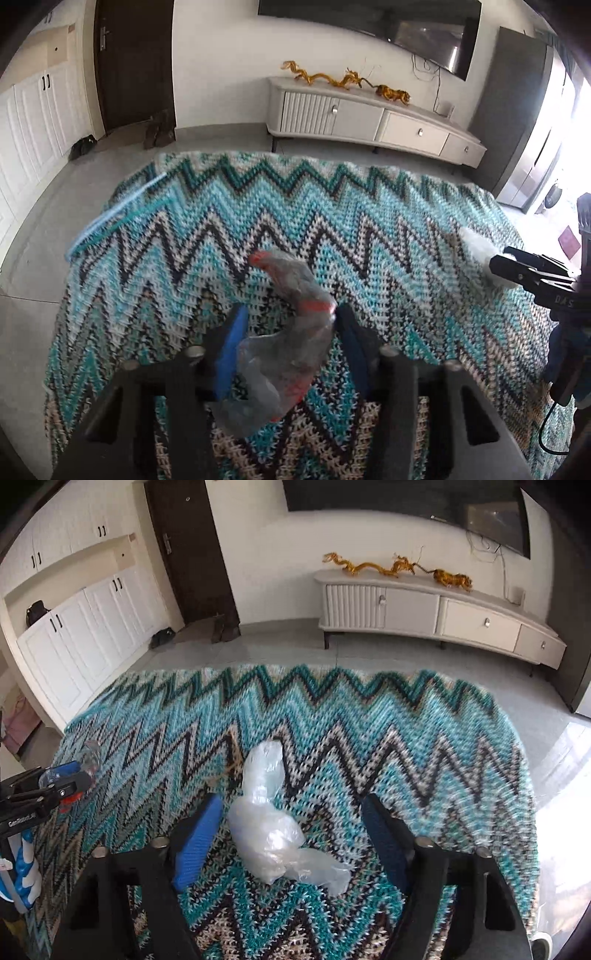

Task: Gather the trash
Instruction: 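Grasp the white tissue with the right tool while the left tool grasps the clear bottle, then carry tissue and bottle over the bin and open both tools to drop them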

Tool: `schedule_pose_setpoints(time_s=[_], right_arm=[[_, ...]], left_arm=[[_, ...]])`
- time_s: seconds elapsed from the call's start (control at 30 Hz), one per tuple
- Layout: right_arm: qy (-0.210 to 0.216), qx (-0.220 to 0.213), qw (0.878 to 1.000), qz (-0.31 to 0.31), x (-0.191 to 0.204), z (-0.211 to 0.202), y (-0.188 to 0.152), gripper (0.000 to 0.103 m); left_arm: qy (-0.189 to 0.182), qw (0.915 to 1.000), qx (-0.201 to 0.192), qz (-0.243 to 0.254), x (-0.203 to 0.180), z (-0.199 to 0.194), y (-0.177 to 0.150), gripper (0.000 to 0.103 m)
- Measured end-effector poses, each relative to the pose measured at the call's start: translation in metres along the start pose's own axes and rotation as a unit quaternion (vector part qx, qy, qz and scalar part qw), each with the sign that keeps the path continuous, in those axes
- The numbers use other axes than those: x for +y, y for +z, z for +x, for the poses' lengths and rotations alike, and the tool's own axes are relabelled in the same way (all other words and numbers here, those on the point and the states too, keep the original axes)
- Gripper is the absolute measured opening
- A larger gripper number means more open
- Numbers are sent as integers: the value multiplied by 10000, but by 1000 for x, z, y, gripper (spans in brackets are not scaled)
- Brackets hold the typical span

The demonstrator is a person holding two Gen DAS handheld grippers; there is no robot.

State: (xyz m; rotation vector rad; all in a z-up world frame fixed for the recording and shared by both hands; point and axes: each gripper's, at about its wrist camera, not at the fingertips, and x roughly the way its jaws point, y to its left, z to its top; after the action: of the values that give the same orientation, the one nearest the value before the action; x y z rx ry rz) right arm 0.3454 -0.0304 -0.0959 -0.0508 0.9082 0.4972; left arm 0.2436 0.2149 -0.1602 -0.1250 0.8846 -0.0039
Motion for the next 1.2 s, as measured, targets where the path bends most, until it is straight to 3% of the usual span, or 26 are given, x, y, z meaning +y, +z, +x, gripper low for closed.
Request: schedule_pose_setpoints(time_s=[0.03,0.13,0.23,0.43,0.7,0.93,1.2], right_arm=[[16,39,10000,-19,0,2,-3,65],[42,69,9999,-74,1,3,-7,45],[116,35,9999,-79,3,-5,-12,31],[182,-121,9996,-154,22,-45,-35,30],[439,-504,9976,-194,52,-130,-77,30],[467,-1006,9936,-232,62,-205,-94,30],[354,-1460,9883,-273,65,-270,-123,30]], left_arm=[[11,10000,9,17,-1,0,-1,36],[-32,10000,-5,64,-5,-4,-3,17],[-66,9999,-46,86,-12,-14,-11,16],[-210,9994,-238,147,-28,-52,-30,16],[-294,9960,-696,470,-61,-124,-53,16],[-165,9887,-1248,812,-97,-191,-66,16],[7,9781,-1633,1291,-140,-236,-84,16]])
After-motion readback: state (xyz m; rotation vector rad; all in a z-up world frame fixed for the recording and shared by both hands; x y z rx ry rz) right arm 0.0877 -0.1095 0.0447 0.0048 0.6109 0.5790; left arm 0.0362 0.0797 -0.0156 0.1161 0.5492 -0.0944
